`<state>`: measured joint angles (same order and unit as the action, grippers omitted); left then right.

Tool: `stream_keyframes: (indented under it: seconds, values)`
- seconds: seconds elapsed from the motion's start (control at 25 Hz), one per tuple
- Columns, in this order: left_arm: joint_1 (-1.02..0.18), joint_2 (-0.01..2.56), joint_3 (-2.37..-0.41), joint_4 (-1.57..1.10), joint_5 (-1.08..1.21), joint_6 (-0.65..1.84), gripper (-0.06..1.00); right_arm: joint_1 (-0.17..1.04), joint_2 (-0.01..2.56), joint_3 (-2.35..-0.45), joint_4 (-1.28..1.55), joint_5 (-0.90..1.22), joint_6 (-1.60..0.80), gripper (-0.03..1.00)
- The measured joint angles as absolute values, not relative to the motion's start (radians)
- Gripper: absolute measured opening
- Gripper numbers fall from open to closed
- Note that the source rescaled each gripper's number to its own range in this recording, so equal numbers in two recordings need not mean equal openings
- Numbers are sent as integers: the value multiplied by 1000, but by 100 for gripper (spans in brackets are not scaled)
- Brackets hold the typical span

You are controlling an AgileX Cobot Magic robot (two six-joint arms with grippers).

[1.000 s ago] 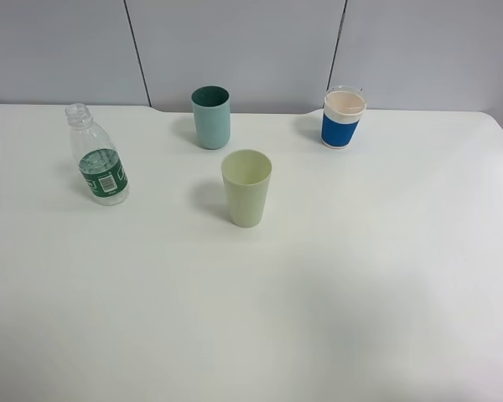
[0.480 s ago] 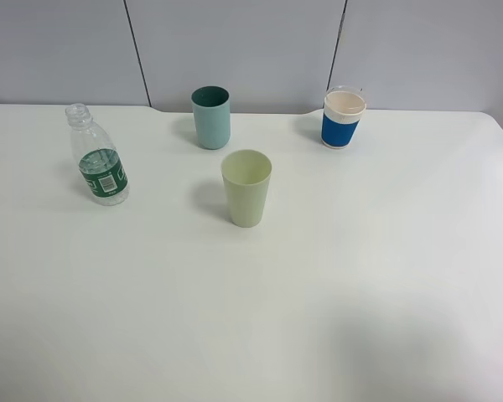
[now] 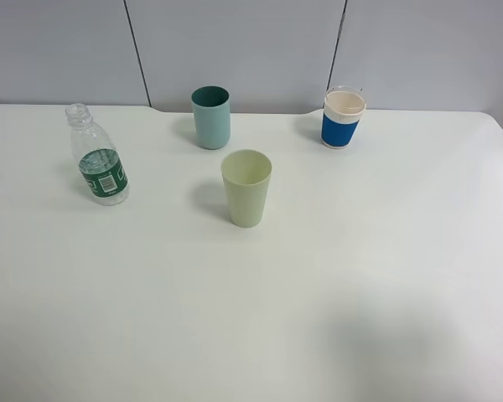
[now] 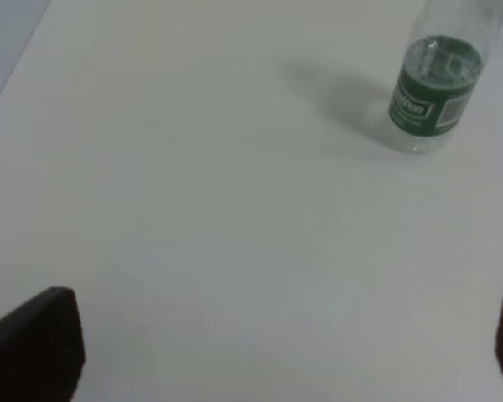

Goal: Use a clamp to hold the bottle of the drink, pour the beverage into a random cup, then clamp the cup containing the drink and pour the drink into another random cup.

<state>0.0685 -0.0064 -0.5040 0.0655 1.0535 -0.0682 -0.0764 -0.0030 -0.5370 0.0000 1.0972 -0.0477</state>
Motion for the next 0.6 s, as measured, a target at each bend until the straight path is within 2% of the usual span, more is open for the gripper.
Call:
stream_keyframes:
  seconds: [0.2, 0.6]
  values:
    - [69, -6, -504, 65, 1053, -68, 100, -76, -3, -537, 47, 1024, 18, 75]
    - [69, -6, -504, 65, 1053, -68, 100, -76, -3, -537, 16, 1018, 11, 75]
